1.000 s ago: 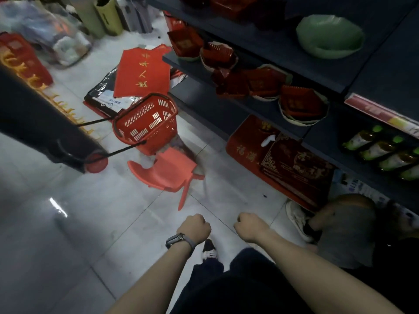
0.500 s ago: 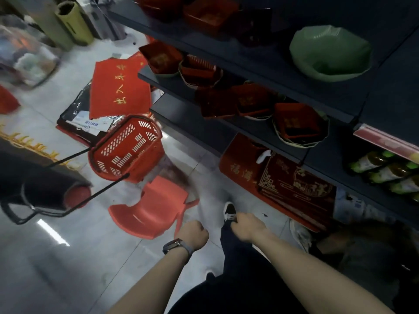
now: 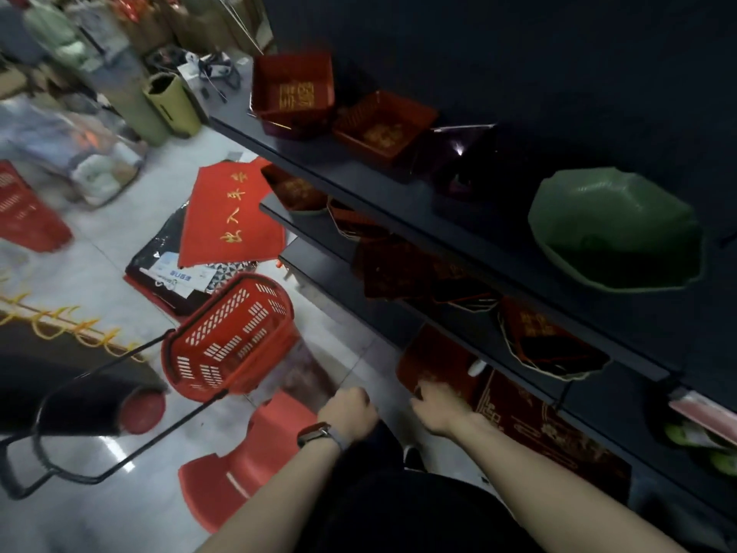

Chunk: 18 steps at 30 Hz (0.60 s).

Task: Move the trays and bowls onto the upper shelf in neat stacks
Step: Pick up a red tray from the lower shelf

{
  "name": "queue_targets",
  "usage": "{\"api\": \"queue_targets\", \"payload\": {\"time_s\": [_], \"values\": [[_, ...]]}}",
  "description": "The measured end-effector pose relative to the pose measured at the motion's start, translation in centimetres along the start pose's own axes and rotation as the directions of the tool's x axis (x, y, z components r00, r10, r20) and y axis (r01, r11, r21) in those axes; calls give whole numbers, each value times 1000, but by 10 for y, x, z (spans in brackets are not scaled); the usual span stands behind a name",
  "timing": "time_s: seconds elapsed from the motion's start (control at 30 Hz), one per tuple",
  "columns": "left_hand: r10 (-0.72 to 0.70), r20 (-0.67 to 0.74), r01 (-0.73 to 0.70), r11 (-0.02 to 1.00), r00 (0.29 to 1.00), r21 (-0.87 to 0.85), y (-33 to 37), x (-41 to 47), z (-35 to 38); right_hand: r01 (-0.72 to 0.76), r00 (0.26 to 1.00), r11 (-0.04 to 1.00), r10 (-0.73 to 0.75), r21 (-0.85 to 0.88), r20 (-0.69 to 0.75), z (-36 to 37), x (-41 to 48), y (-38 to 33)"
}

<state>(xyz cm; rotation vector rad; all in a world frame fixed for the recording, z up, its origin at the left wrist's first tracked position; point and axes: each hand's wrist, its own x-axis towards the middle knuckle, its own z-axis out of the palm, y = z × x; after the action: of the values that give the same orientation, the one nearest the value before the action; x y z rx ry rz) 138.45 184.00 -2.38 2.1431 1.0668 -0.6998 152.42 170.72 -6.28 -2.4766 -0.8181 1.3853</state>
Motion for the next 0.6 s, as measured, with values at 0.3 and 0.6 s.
{"api": "queue_targets", "payload": {"time_s": [0.3, 0.6], "values": [[127, 43, -131, 985, 991, 115, 26, 70, -60, 24, 998, 997, -21, 72, -53, -33, 59, -28], [303, 168, -343, 882, 938, 323, 22, 178, -121, -111, 974, 954, 160, 279, -160, -31, 116, -59]]}}
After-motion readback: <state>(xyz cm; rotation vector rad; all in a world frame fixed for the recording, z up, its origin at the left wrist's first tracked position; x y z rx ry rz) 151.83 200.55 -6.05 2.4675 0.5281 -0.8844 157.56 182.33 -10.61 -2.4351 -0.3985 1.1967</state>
